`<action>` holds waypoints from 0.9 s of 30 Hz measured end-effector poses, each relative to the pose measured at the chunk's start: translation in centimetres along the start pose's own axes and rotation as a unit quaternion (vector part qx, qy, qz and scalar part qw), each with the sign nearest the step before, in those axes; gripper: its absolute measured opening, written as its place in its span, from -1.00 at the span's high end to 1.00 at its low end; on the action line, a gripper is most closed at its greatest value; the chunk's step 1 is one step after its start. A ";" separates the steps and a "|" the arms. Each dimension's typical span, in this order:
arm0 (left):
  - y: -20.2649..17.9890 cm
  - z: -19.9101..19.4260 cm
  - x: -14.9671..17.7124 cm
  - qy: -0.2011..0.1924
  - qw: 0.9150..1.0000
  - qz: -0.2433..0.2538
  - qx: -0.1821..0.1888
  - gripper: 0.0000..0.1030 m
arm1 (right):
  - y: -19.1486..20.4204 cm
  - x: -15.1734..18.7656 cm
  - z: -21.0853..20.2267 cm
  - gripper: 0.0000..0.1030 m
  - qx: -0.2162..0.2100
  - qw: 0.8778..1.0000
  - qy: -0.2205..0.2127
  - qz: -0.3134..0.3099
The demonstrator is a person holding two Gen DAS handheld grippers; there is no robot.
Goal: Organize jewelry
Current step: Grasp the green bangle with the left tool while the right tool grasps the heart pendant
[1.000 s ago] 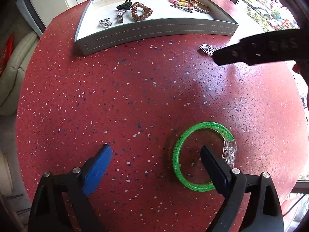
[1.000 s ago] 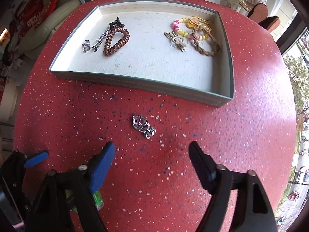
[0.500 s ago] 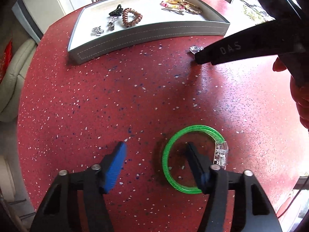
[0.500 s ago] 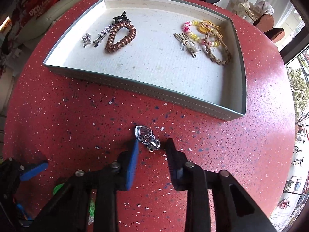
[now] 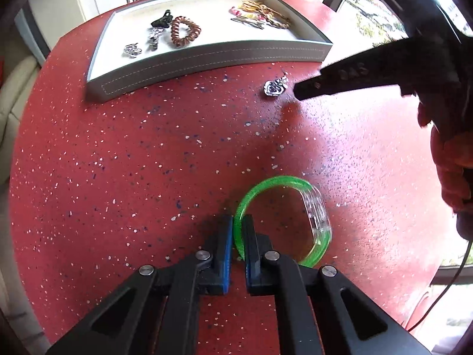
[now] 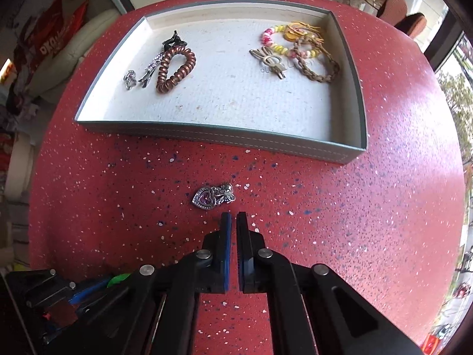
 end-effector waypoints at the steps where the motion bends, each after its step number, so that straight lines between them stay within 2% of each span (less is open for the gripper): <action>1: 0.3 -0.3 0.0 -0.001 1.000 -0.003 0.003 0.53 | -0.1 0.0 -0.1 0.92 -0.005 1.000 0.000 0.002; 5: 1.0 -1.0 -0.2 -0.005 1.000 -0.007 0.008 0.53 | 0.1 -0.2 -0.6 0.91 -0.033 0.999 0.000 0.008; 7: 1.6 -1.6 -0.2 -0.006 1.000 -0.008 0.008 0.53 | -0.4 -0.4 -0.6 0.84 -0.025 1.000 0.003 0.004; 8: 1.7 -1.8 -0.3 -0.007 1.000 -0.009 0.008 0.53 | -0.2 -0.6 -0.6 0.68 -0.022 1.000 0.001 0.002; 9: 1.9 -1.9 -0.3 -0.008 1.000 -0.011 0.008 0.53 | 0.0 -1.0 -0.5 0.34 -0.023 1.000 -0.001 0.006; 11: 2.2 -2.3 -0.2 -0.010 1.000 -0.013 0.007 0.53 | 0.1 -0.9 -0.5 -0.02 -0.028 0.999 -0.006 0.017; 16: 2.9 -2.7 0.4 -0.014 1.000 -0.016 0.003 0.53 | 0.8 -1.4 1.0 -0.02 -0.005 0.999 0.000 0.051; 19: 3.9 -3.1 1.0 -0.012 1.000 -0.025 -0.002 0.53 | 1.5 -1.5 1.6 -0.01 0.025 0.999 -0.009 0.040; 21: 4.6 -3.3 1.4 -0.011 0.999 -0.032 -0.005 0.53 | 2.0 -1.5 1.7 0.33 0.061 0.998 -0.019 0.014; 23: 5.1 -3.5 1.9 -0.011 0.999 -0.037 -0.007 0.53 | 2.4 -1.4 1.7 0.40 0.070 0.997 -0.028 0.005; 24: 5.3 -3.6 2.0 -0.011 0.999 -0.038 -0.008 0.53 | 2.4 -1.3 1.7 0.63 0.072 0.997 -0.028 0.002; 27: 6.0 -3.9 2.3 -0.014 0.999 -0.045 -0.011 0.53 | 2.2 -0.9 1.4 0.64 0.043 0.999 -0.024 0.014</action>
Point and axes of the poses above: each gripper's, at about its wrist camera, not at the fingertips, and z roughly the way its jaws point, y to its left, x to its underside, the point moved 8 cm from there along z, roughly the way its jaws point, and after that the axes turned 11 degrees about z, right-handed, at the moved point
